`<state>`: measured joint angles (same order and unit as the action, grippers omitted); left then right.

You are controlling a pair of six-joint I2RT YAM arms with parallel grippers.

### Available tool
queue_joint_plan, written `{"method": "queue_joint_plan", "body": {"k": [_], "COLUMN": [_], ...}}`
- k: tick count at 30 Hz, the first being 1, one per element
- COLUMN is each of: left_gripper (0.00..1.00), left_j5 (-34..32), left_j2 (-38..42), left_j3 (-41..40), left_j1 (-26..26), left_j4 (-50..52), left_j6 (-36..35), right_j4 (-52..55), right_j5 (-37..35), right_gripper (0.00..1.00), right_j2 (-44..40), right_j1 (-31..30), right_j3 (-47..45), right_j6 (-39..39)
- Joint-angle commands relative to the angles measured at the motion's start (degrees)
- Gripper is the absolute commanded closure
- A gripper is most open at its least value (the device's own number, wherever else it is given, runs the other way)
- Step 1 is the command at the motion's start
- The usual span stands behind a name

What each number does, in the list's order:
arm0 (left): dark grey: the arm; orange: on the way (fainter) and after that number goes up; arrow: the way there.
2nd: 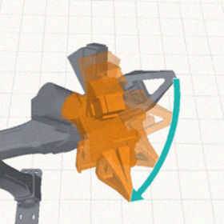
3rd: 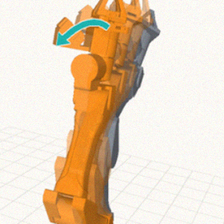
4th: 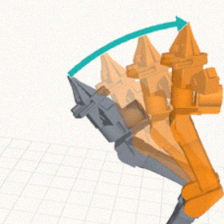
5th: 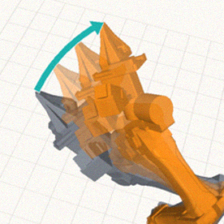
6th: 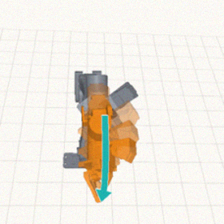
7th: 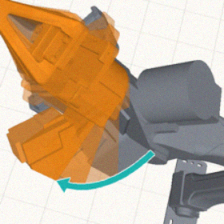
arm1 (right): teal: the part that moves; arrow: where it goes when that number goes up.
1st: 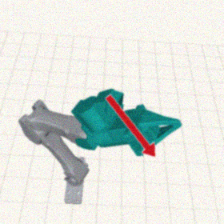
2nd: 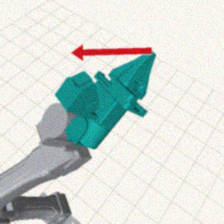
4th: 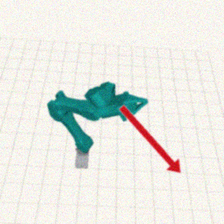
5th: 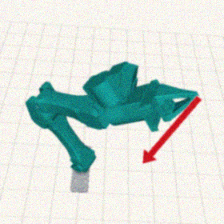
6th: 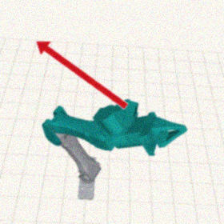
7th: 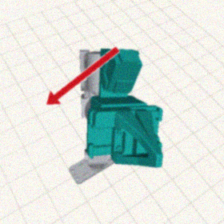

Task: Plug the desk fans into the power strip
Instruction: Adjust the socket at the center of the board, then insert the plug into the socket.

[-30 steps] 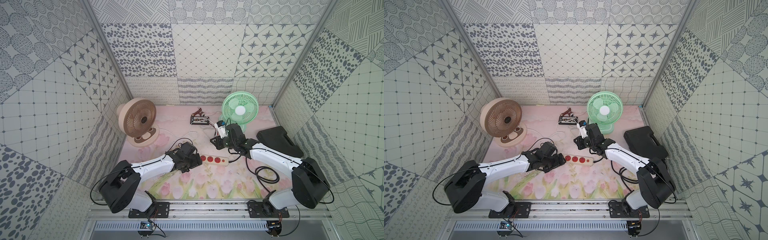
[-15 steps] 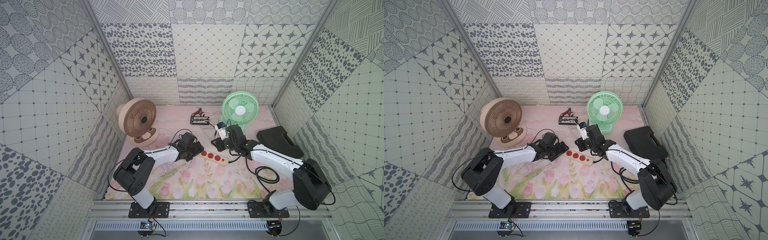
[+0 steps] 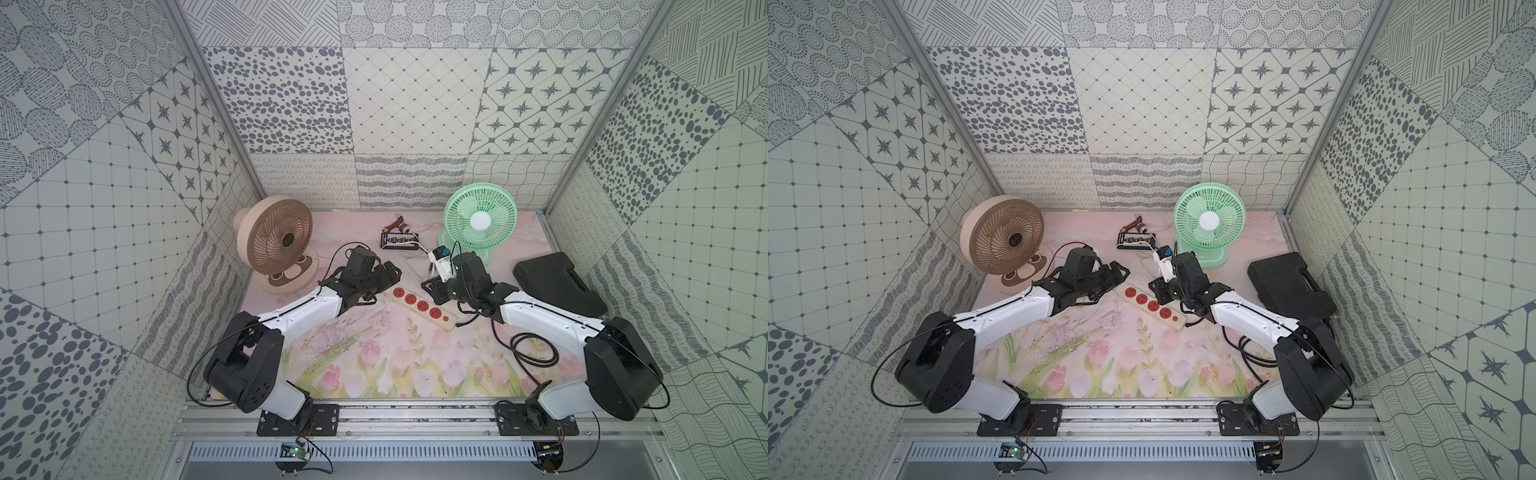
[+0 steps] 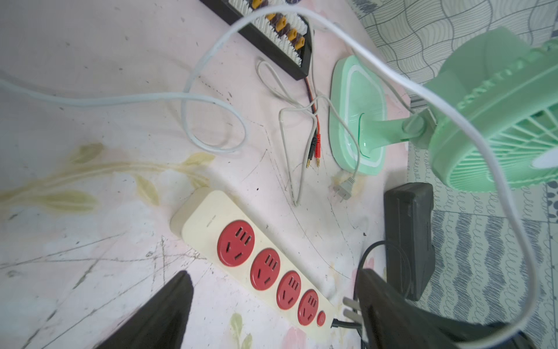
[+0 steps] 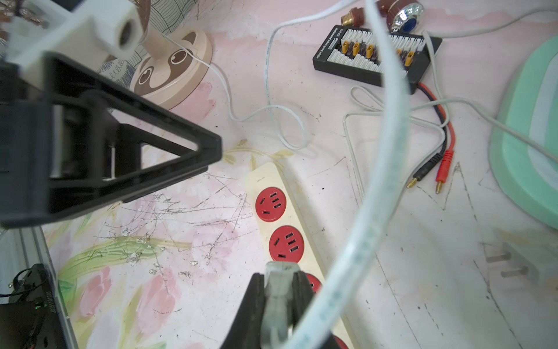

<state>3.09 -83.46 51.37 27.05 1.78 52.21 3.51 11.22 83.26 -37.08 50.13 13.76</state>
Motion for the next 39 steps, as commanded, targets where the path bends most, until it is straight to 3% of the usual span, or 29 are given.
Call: {"method": "queue_joint_plan", "body": {"k": [1, 7, 14, 17, 23, 28, 39], "left_gripper": [0.06, 0.01, 0.01, 0.01, 0.01, 0.0, 0.01], "left_j5": [-4.2, -9.0, -4.9, -7.3, -9.8, -11.2, -10.0], "left_j2": [10.2, 20.3, 21.2, 21.9, 22.0, 23.1, 26.0], "left_j3": [-5.0, -12.7, -17.2, -19.9, -19.0, -18.6, -20.3], "left_j1": [-0.3, -0.3, -0.3, -0.3, -0.3, -0.3, -0.3], "left_j4": [8.8, 8.4, 0.3, -3.0, -1.7, 0.4, -1.5], "left_j6": [-6.1, -7.3, -10.9, -12.0, -13.7, -13.7, -13.8], "right_j4": [-4.6, -7.5, -11.9, -14.3, -6.7, -2.0, 3.3], "right_j5": [-5.2, -10.3, -5.3, -4.6, 0.9, 8.7, 7.9], "right_gripper": [1.0, 1.0, 1.0, 1.0, 1.0, 1.0, 1.0], "right_j2": [-2.1, -0.1, 4.3, 6.6, 9.4, 13.4, 17.3], "right_j1": [-3.1, -7.2, -7.6, -7.6, -6.6, -2.4, -1.1], "right_j3": [-0.7, -0.8, -0.9, -0.4, 5.7, 10.9, 15.1], "right_j6": [-2.5, -4.6, -10.4, -11.8, -18.5, -19.5, -21.7]}}
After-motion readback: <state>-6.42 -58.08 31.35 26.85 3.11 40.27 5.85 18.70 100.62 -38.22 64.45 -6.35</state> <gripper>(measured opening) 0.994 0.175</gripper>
